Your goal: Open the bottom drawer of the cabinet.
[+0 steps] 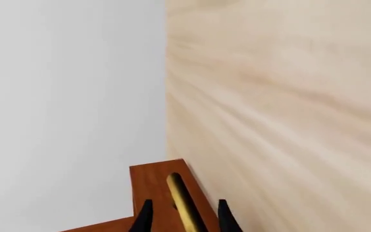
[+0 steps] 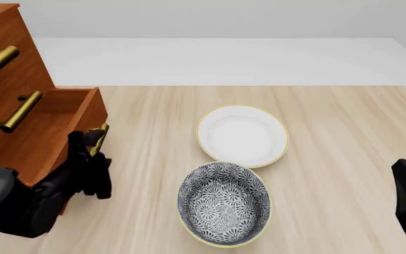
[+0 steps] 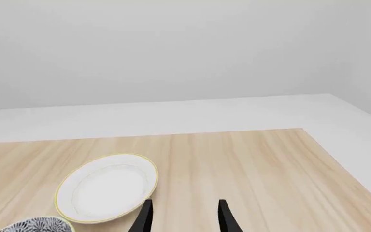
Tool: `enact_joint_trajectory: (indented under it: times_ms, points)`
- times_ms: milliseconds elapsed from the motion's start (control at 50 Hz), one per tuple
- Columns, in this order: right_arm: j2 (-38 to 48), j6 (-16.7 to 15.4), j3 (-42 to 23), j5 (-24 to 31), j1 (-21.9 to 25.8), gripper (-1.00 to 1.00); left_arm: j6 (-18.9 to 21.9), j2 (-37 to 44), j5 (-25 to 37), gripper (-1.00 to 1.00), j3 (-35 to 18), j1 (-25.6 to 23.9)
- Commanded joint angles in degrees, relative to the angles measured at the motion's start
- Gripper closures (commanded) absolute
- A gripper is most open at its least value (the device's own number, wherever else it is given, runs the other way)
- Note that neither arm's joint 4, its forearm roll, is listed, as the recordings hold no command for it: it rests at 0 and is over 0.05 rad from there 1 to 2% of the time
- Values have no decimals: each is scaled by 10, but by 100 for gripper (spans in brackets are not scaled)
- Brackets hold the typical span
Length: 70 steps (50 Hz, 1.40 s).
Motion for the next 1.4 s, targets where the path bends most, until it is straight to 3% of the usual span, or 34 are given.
enact_joint_trajectory:
  times_ms: [20,480,1020,1260,1400]
  points:
    - [0,0,0,0,0,-100,2,7,0,-100,-14,-3]
    - [-1,1,0,-1,-1,-100,5,-2,-1,-100,-2,-5]
    - [0,2,-2,0,0,-100,1,-51,-25,-100,69,-32]
    - [-1,2,-1,-1,0,-100,-14,-126,3,-100,109,-58]
    - [-2,2,0,-2,0,-100,-37,-206,63,-100,120,-74]
